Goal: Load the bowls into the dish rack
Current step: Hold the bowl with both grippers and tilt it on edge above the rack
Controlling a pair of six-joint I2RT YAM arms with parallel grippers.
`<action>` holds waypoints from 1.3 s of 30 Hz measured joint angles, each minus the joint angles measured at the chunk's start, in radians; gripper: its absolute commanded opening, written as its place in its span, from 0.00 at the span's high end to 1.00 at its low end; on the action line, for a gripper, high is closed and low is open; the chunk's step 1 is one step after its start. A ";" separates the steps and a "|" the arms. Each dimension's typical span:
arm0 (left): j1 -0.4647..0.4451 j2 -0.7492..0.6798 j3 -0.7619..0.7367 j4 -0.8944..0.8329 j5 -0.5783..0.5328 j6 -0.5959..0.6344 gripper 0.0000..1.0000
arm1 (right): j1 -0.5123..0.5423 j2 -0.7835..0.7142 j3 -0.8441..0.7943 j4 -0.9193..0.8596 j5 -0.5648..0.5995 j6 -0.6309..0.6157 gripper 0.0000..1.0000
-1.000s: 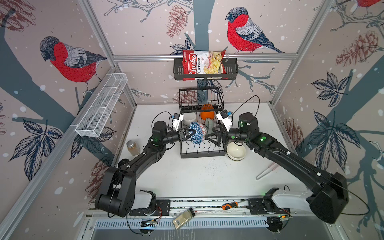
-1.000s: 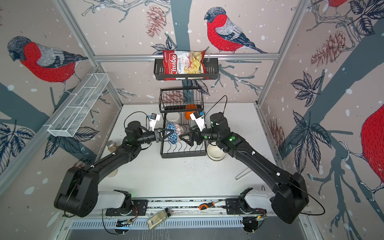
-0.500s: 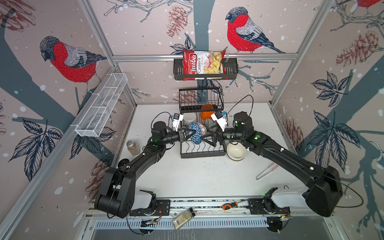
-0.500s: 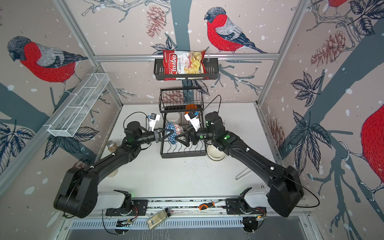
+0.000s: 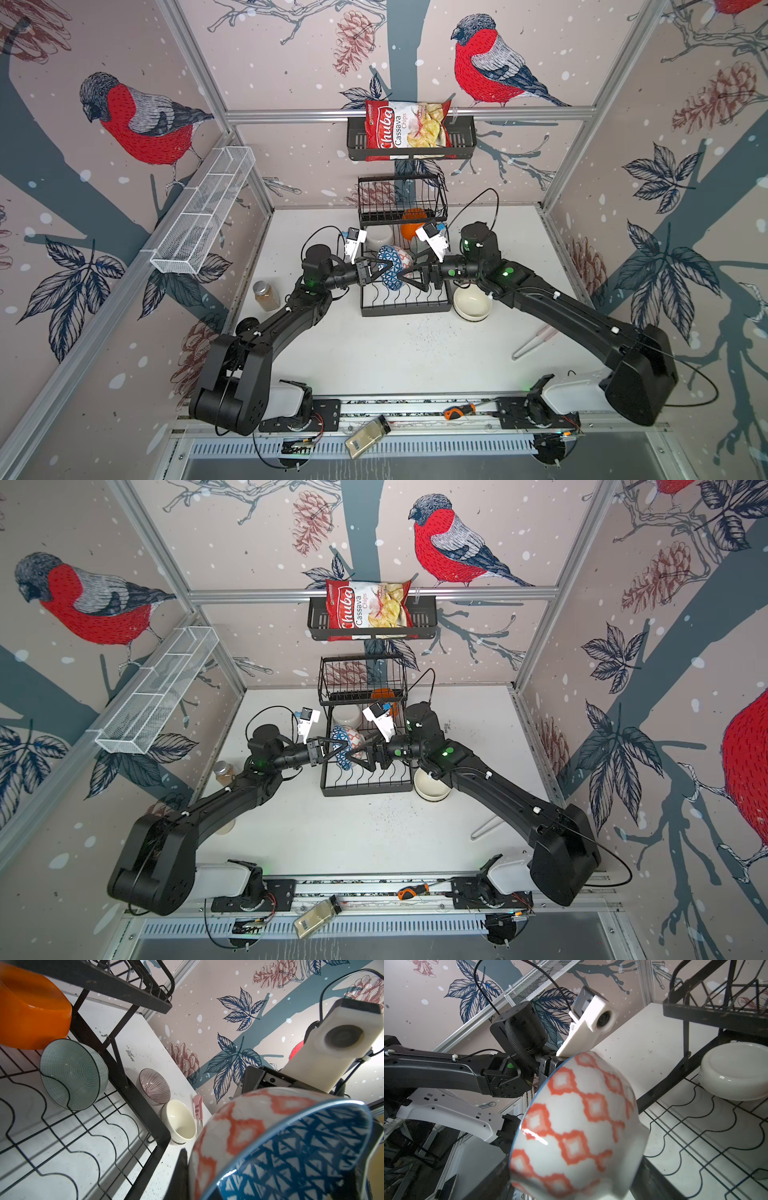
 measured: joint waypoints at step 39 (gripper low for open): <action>0.000 0.039 0.006 -0.048 -0.039 0.050 0.35 | -0.024 0.059 -0.011 0.003 0.090 0.066 0.47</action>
